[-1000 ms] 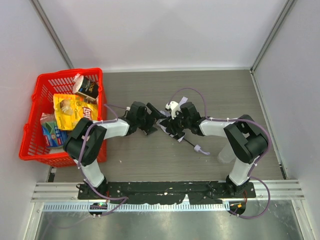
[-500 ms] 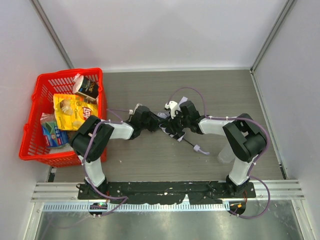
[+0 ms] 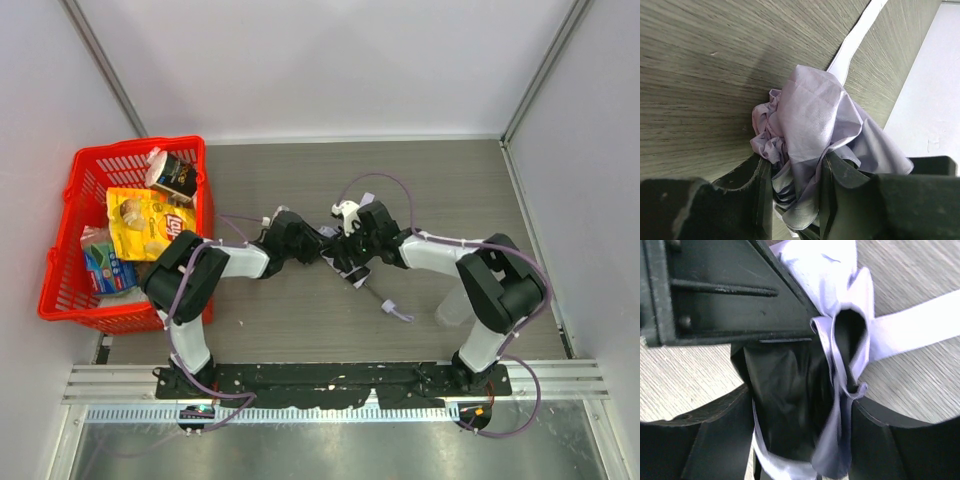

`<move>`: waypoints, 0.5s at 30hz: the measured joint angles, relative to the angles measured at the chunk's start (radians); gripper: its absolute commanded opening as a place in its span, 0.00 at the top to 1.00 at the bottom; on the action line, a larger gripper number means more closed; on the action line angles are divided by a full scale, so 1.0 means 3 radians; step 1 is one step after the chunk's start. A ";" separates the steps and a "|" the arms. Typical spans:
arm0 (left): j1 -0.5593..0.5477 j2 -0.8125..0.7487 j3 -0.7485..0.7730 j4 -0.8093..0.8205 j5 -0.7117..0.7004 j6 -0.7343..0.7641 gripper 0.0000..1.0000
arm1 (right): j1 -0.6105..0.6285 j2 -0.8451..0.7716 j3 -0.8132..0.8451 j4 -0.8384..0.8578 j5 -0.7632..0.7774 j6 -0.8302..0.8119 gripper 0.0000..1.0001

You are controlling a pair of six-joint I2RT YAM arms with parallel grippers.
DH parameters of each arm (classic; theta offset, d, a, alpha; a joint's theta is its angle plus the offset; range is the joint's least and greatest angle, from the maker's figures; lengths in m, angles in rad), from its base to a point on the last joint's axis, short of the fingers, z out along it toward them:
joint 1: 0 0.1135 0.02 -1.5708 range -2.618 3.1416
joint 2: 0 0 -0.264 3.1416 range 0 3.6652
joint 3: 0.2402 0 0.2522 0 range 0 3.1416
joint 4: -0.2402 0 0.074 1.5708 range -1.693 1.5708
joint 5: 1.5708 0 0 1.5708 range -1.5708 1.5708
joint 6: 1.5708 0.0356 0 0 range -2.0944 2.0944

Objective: Put away the umbrella

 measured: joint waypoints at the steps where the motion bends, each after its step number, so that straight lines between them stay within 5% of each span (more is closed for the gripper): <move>1: 0.0000 0.0003 0.0000 0.0000 0.0009 0.0015 1.00 | 0.0003 -0.0052 0.0000 -0.0081 0.0037 0.0029 0.28; 7: -0.0001 0.0019 0.0001 0.0008 0.0060 0.0048 1.00 | 0.0001 -0.0595 0.0075 -0.0488 0.0393 0.0081 0.22; 15: 0.0005 0.0024 0.0151 -0.0282 0.0070 0.0023 1.00 | 0.0440 -0.0950 -0.0126 0.0024 0.1017 -0.0243 0.20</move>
